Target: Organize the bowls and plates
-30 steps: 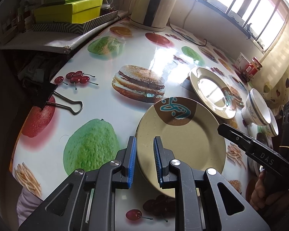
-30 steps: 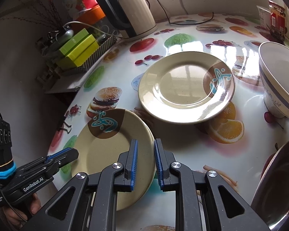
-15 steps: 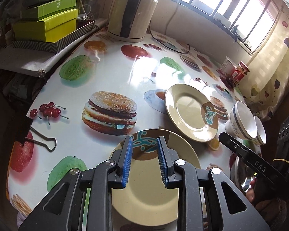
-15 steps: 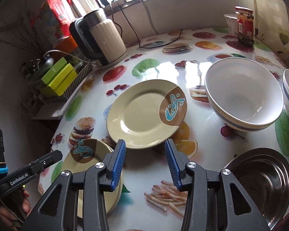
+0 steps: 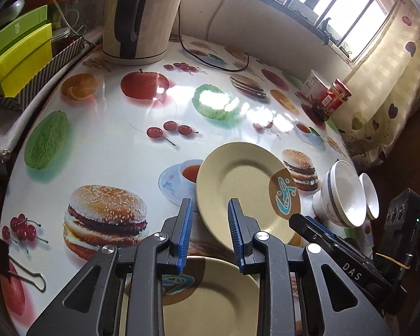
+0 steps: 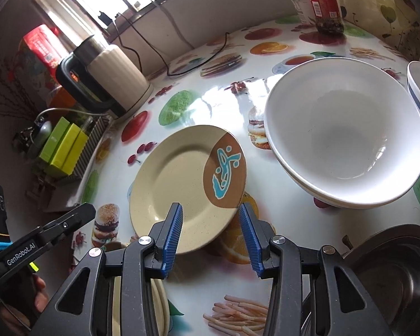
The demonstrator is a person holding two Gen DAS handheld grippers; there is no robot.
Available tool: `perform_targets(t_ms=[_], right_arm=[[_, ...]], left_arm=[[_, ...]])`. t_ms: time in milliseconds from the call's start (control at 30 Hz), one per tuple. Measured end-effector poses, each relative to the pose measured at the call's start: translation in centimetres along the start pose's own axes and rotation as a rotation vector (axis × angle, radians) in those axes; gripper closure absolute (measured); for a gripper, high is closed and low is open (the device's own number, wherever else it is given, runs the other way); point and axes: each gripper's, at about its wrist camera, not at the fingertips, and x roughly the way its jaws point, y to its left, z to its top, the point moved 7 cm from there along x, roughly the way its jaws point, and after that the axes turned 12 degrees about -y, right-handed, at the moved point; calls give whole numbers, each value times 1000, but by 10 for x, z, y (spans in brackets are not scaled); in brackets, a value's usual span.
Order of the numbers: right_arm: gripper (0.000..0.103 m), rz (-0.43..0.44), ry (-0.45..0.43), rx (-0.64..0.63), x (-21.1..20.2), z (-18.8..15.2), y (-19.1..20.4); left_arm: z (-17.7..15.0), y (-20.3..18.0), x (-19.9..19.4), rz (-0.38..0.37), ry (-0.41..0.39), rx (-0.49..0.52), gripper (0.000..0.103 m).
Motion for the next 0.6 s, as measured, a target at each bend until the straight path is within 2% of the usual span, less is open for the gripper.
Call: perform_targets(t_ms=[100,367,600], right_arm=[[61,-5,4,12,6,2,-3],[61,-18,0,53,19,9,-12],[61,-23,1,53,24,10,-13]], left_arm=[[6,-2,13,4,16,32,76],[15,-1,43,-4,72,34,76],[15,5,59,-15,109,-13,76]])
